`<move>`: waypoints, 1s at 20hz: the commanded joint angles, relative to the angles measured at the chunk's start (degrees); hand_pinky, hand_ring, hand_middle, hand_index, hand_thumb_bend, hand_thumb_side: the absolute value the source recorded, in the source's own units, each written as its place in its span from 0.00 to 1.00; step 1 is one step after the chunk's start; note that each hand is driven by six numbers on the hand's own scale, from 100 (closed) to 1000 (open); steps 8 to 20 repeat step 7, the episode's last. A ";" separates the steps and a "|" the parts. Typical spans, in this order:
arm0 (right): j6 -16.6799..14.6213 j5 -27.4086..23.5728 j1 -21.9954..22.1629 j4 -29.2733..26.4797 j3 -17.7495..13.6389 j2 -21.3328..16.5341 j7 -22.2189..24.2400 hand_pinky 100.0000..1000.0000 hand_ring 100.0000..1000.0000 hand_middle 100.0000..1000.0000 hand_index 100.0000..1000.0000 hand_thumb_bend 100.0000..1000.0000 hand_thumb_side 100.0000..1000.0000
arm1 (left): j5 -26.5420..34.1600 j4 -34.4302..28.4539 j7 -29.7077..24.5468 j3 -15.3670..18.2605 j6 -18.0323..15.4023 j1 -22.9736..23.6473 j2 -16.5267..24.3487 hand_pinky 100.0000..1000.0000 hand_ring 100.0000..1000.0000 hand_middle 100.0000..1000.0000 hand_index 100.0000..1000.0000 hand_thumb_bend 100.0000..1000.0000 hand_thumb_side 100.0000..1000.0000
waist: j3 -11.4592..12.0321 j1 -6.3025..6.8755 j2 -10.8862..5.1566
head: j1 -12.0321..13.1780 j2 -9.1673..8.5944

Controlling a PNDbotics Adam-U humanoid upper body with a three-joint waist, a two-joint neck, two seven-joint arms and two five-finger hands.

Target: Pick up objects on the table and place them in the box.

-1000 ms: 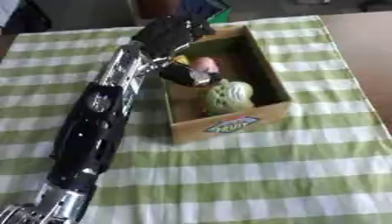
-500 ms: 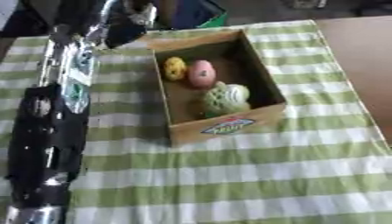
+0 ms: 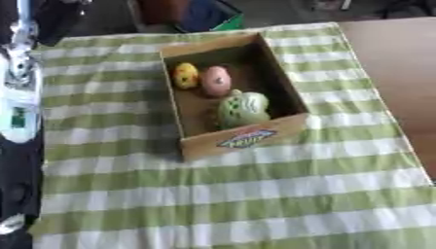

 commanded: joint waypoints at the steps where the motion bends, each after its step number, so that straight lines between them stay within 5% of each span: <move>1: -0.47 1.00 -0.31 -1.15 -0.69 -2.28 -0.12 0.78 0.71 0.43 0.81 0.00 0.84 | 2.76 -4.44 2.50 -2.13 2.54 1.43 2.33 0.60 0.74 0.67 0.79 0.00 0.97 | 0.24 -0.21 -1.34 | -0.63 0.51; 7: -1.27 2.06 -0.21 -1.15 -1.25 -3.56 0.88 0.78 0.73 0.45 0.83 0.00 0.89 | 7.46 -12.00 3.94 -6.67 7.23 8.39 2.64 0.61 0.74 0.68 0.79 0.00 1.00 | 0.92 -0.46 -0.70 | -1.33 0.52; 20: -1.27 2.06 -0.21 -1.15 -1.25 -3.56 0.88 0.78 0.73 0.45 0.83 0.00 0.89 | 7.46 -12.00 3.94 -6.67 7.23 8.39 2.64 0.61 0.74 0.68 0.79 0.00 1.00 | 0.92 -0.46 -0.70 | -1.33 0.52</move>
